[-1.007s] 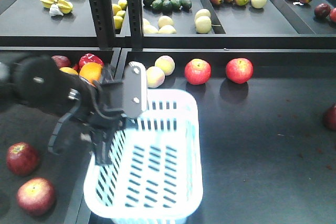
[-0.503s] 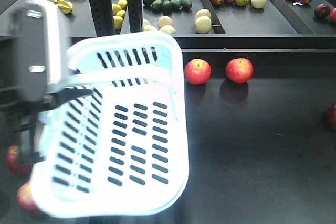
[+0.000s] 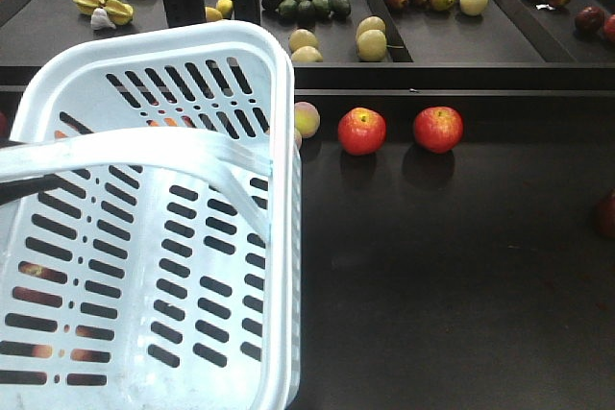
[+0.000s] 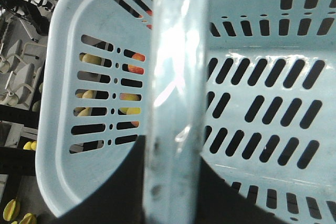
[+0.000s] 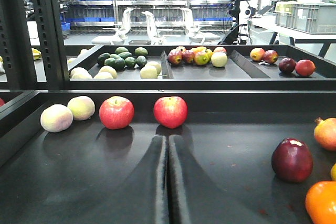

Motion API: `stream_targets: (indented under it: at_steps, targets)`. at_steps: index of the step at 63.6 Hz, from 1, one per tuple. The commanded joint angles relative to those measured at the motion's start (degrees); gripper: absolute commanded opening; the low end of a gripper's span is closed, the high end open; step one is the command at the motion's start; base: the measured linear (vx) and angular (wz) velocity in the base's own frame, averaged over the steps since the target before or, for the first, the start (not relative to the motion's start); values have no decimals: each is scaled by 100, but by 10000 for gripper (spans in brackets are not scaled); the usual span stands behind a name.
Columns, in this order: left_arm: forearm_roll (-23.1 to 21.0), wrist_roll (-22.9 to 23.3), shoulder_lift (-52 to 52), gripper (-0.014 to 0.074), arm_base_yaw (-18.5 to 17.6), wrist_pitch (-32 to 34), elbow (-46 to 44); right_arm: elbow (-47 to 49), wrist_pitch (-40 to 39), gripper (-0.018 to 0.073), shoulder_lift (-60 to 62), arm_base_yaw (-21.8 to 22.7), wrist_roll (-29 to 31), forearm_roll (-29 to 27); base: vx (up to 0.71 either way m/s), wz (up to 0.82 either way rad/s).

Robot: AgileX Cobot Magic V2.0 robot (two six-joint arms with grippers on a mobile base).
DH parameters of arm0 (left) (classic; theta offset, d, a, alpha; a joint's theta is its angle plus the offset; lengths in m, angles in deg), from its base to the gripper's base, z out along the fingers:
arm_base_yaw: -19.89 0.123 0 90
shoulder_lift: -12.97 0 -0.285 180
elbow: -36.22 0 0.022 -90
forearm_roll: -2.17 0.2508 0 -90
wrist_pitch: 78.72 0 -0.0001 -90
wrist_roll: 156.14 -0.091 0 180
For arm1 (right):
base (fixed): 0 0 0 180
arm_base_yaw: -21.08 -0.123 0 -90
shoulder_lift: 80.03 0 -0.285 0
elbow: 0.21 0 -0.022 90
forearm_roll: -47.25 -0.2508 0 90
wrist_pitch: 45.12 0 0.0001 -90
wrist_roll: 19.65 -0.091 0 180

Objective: Pick three apples into basket with both arms
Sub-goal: 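Close the left gripper on the handle and lift the basket up, then hold the basket raised in the left gripper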

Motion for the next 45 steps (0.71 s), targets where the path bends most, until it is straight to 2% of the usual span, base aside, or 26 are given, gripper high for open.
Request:
stream_targets:
  at_steps: [1,45]
  targets:
    - [-125,87,74,-8,-9,486,-154,-79,-413,-9,-9,7,15,54,0,0]
    - [-136,87,72,-8,-9,444,-154,-79,-413,-9,-9,7,15,54,0,0]
